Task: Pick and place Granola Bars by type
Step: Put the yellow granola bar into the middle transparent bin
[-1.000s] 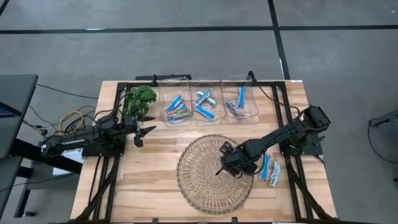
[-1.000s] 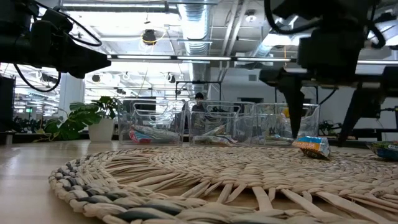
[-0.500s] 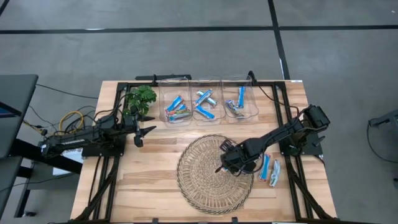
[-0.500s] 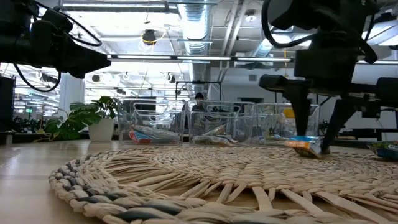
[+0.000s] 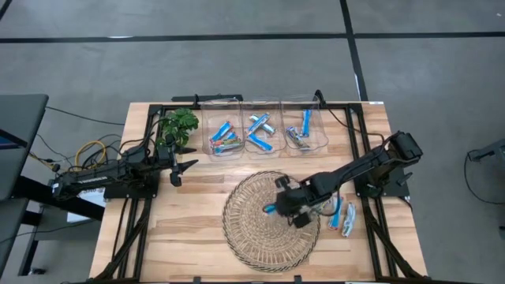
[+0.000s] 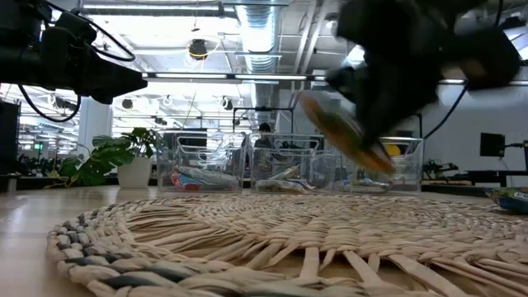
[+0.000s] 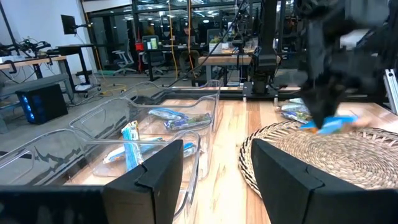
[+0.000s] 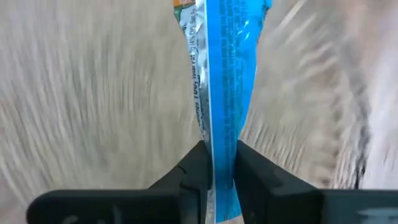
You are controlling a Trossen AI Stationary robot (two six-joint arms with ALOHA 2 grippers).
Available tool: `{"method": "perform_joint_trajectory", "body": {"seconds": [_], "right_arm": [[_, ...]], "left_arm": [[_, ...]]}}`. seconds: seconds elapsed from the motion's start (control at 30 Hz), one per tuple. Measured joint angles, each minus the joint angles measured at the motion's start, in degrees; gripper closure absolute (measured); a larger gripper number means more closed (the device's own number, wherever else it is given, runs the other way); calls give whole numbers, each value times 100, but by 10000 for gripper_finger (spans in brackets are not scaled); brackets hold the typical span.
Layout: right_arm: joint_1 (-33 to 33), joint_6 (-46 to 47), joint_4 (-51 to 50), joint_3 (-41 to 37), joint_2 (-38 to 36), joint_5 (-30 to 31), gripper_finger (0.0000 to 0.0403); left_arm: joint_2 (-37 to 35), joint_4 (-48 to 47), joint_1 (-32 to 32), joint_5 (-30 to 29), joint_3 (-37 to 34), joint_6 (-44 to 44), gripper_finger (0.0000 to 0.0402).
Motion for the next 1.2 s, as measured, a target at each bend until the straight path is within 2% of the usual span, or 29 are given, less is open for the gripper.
{"method": "perform_joint_trajectory", "body": {"seconds": [0.23,0.43,0.7,1.0,1.2], "right_arm": [[-342,1864,2191,11,-608,-97,351],[-549,2170,3613,15,-960,-11,351],[-1048,2150,3838,17,-901,50,351],[-2473,1613,3707,11,-901,1384,351],[-3368,1892,3484,11,-898,1935,351]], "left_arm": [[-2,0,0,1,0,0,218],[-1,0,-2,0,2,0,218],[-2,0,-1,1,0,0,218],[-2,0,0,0,1,0,218],[0,0,-1,1,0,0,218]]}}
